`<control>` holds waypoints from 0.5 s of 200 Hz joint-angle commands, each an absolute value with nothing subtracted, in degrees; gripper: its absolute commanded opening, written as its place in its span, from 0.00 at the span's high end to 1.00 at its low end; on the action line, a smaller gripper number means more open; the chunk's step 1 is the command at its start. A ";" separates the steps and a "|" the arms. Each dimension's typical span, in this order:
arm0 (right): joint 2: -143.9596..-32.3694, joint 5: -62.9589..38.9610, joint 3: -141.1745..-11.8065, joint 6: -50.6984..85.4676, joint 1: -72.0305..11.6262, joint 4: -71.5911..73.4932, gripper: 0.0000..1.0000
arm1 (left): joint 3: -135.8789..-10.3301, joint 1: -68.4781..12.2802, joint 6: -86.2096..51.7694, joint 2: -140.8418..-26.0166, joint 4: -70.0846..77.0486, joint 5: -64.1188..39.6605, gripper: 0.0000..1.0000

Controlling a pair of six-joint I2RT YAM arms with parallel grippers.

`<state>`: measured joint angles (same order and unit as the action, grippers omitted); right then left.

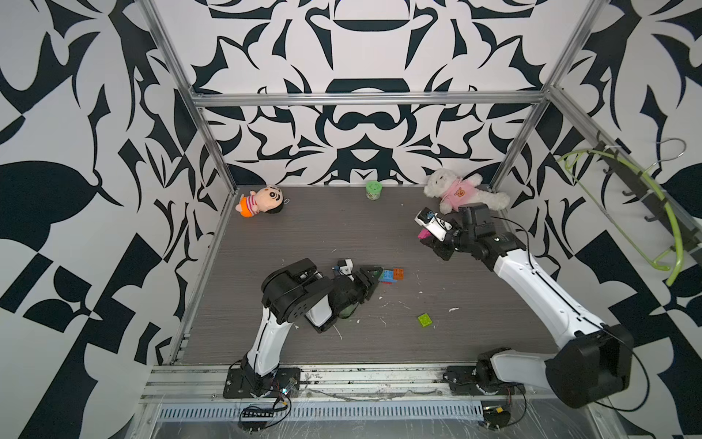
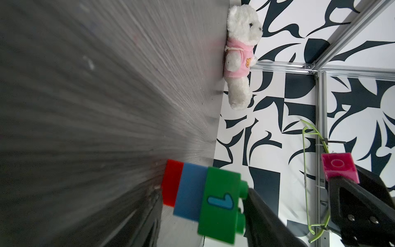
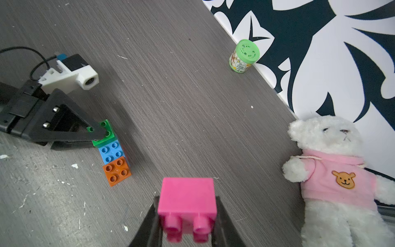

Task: Assemble the letter v with lego
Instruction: Move the lego brick at the center of the board.

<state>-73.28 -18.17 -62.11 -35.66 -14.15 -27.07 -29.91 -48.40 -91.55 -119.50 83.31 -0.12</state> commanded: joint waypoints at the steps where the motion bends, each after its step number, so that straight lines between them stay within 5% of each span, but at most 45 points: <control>1: -71.89 -18.33 -62.05 -34.65 -13.84 -25.25 1.00 | -30.31 -48.60 -90.80 -119.88 82.44 1.19 0.39; 33: -71.87 -18.68 -62.05 -34.63 -13.80 -25.31 1.00 | -32.39 -48.85 -91.36 -121.00 82.44 0.36 0.41; 79: -71.86 -19.13 -62.14 -34.63 -13.62 -25.09 1.00 | -33.83 -49.02 -90.79 -121.35 82.44 0.88 0.30; 100: -71.84 -19.16 -62.05 -34.54 -13.61 -25.11 1.00 | -34.26 -48.96 -90.88 -121.89 82.44 0.59 0.43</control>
<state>-73.28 -18.28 -62.06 -35.44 -13.89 -26.87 -33.32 -48.80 -91.68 -120.22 82.65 0.30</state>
